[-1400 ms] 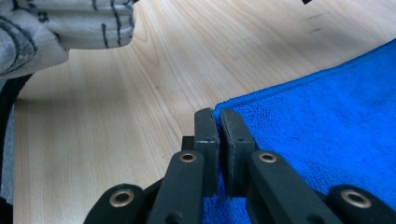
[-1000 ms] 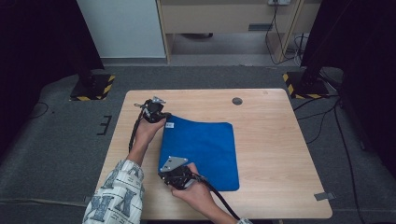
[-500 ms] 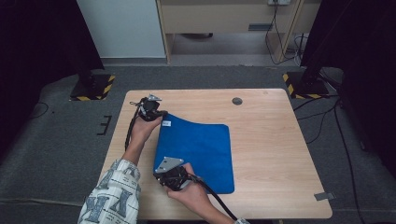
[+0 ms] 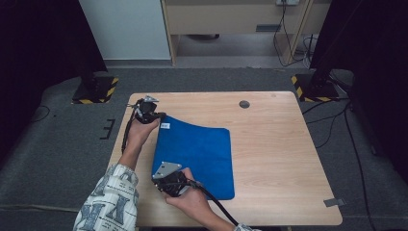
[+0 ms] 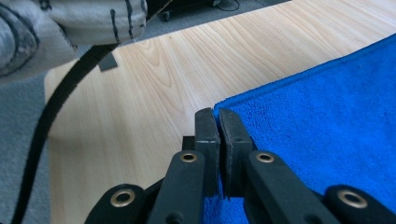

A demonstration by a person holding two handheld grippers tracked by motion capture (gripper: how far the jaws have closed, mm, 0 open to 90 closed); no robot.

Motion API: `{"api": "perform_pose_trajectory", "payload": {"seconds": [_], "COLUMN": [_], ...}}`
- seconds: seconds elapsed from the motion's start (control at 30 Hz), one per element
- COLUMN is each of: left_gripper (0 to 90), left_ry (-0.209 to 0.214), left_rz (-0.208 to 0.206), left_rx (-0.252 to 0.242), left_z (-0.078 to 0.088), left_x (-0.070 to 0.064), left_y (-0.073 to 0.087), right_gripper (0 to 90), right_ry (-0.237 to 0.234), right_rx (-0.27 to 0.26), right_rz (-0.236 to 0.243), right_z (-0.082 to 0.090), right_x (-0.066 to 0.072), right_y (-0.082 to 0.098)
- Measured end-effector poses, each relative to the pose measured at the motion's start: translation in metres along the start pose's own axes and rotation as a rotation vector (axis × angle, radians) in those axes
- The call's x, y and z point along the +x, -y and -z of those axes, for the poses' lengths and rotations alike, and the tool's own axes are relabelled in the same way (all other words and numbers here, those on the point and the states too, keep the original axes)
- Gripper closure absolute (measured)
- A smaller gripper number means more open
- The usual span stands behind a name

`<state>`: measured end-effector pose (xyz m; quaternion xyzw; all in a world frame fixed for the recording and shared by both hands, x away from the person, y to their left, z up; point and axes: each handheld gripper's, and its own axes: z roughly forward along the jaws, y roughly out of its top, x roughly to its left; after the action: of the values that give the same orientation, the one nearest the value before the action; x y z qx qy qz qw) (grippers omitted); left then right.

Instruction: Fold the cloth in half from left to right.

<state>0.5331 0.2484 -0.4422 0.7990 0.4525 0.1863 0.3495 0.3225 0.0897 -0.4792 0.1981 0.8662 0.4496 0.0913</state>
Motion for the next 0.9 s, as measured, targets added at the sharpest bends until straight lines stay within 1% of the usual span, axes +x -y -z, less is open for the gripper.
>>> {"api": "perform_pose_trajectory", "payload": {"seconds": [0.2, 0.27, 0.43, 0.6, 0.77, 0.9], "left_gripper": [89.3, 89.3, 89.3, 89.3, 89.2, 89.2], "left_ry": [-0.006, -0.007, -0.005, -0.001, 0.004, 0.011], "left_rz": [0.014, 0.013, 0.019, 0.019, 0.011, 0.002], "left_rx": [-0.003, -0.004, -0.009, -0.012, -0.008, -0.010], "left_z": [0.005, 0.007, 0.008, 0.005, 0.000, -0.004], "left_x": [0.007, 0.008, 0.009, 0.006, -0.002, -0.010], "left_y": [0.003, 0.004, 0.004, 0.003, 0.000, -0.003], "right_gripper": [87.6, 87.6, 87.6, 87.6, 87.6, 87.6], "right_ry": [-0.017, -0.019, -0.013, -0.014, -0.002, -0.004], "right_rx": [-0.018, -0.025, -0.023, -0.026, -0.032, -0.043], "right_rz": [-0.011, -0.024, -0.023, -0.021, -0.014, -0.023], "right_z": [-0.005, -0.006, -0.004, 0.001, 0.006, 0.012], "right_x": [0.005, 0.004, 0.002, 0.001, 0.001, -0.001], "right_y": [-0.006, -0.007, -0.006, -0.004, 0.000, 0.004]}}
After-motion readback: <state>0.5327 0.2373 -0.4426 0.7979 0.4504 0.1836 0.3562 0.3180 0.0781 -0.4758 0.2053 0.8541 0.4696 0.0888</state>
